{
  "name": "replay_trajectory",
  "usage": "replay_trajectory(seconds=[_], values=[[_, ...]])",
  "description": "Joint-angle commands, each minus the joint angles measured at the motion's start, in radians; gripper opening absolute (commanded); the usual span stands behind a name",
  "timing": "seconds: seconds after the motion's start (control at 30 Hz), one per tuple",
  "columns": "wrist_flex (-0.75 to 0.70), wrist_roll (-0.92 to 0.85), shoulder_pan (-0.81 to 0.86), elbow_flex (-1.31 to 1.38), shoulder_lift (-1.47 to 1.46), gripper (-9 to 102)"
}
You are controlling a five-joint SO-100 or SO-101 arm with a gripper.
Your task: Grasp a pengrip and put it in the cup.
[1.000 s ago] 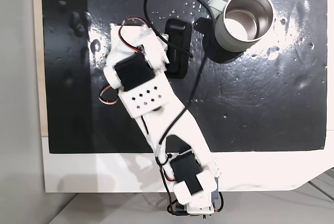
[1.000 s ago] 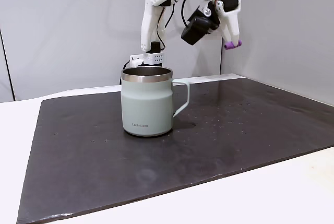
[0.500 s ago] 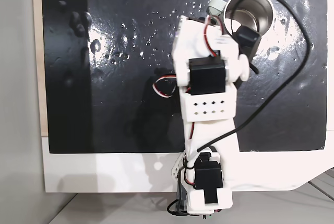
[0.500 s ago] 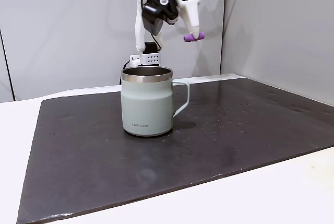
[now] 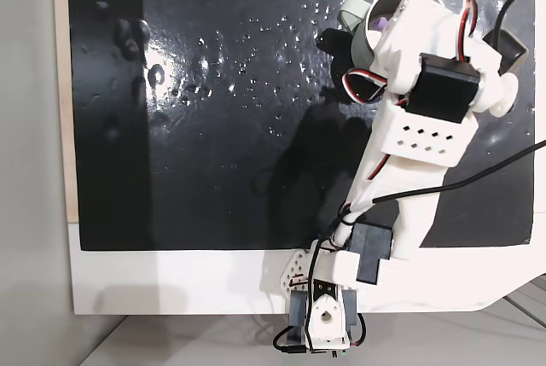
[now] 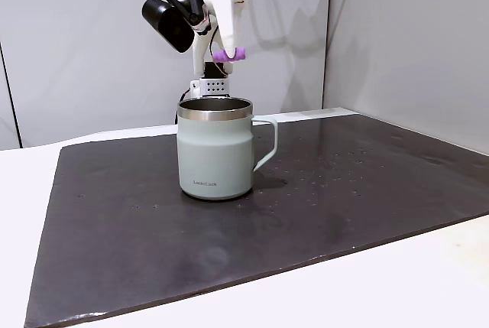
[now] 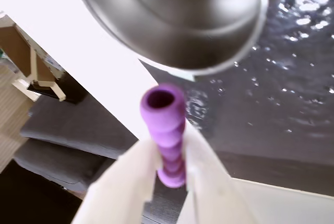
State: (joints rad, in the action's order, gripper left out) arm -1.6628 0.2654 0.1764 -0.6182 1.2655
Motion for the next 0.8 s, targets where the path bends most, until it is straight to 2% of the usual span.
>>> replay_trajectory(seconds=[0.0, 0.2, 0.3, 0.37, 0.77], values=[[-0.008, -0.018, 0.035, 0.132, -0.035, 0], [-0.011, -0.021, 0.034, 0.152, -0.055, 2], [-0.015, -0.017, 0.031, 0.15, -0.051, 23], [-0.015, -0.012, 0.029, 0.15, -0.046, 30], [-0.017, -0.014, 0.032, 0.141, -0.032, 28]])
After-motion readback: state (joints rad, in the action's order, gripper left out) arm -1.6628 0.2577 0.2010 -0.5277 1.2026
